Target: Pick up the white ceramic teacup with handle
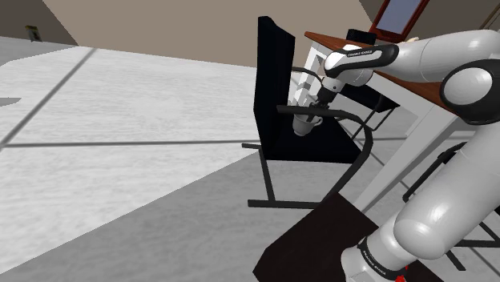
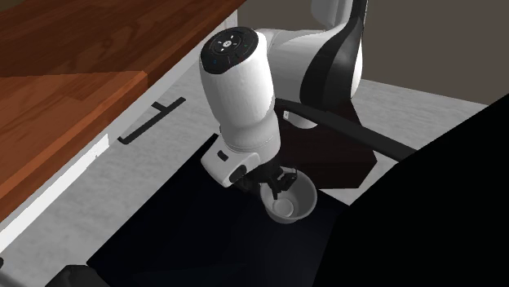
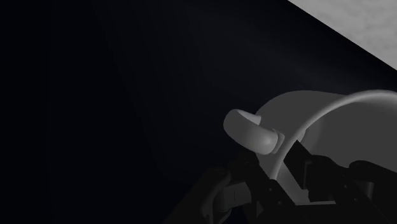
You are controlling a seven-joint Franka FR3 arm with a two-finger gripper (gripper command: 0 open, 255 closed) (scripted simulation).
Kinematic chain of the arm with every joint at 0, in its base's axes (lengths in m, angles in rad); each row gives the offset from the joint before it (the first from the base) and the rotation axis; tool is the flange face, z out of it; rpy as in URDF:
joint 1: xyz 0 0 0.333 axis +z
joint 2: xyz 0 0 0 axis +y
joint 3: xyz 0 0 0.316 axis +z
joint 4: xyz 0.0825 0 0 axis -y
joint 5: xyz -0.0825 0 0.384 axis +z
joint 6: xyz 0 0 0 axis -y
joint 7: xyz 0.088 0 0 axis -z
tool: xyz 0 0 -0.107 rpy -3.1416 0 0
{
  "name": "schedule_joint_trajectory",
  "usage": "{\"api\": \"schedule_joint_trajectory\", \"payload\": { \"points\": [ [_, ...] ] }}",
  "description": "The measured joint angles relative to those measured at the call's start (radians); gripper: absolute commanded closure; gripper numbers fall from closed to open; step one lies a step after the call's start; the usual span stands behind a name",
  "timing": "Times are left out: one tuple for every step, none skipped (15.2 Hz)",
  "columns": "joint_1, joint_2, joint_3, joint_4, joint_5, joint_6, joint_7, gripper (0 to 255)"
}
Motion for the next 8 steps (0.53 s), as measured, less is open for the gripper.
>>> {"api": "schedule_joint_trajectory", "payload": {
  "points": [
    [0.000, 0.000, 0.000, 0.000, 0.000, 0.000, 0.000, 255],
    [0.000, -0.003, 0.000, 0.003, -0.002, -0.005, 0.002, 255],
    [0.001, -0.007, 0.000, 0.007, -0.004, -0.014, 0.004, 255],
    [0.001, -0.009, 0.000, 0.015, -0.006, -0.024, 0.007, 255],
    [0.001, -0.013, 0.000, 0.023, -0.009, -0.035, 0.011, 255],
    [0.001, -0.013, 0.000, 0.037, -0.010, -0.048, 0.013, 255],
    [0.000, -0.018, -0.001, 0.045, -0.013, -0.061, 0.015, 255],
    [-0.001, -0.023, -0.002, 0.052, -0.016, -0.072, 0.017, 255]
  ]
}}
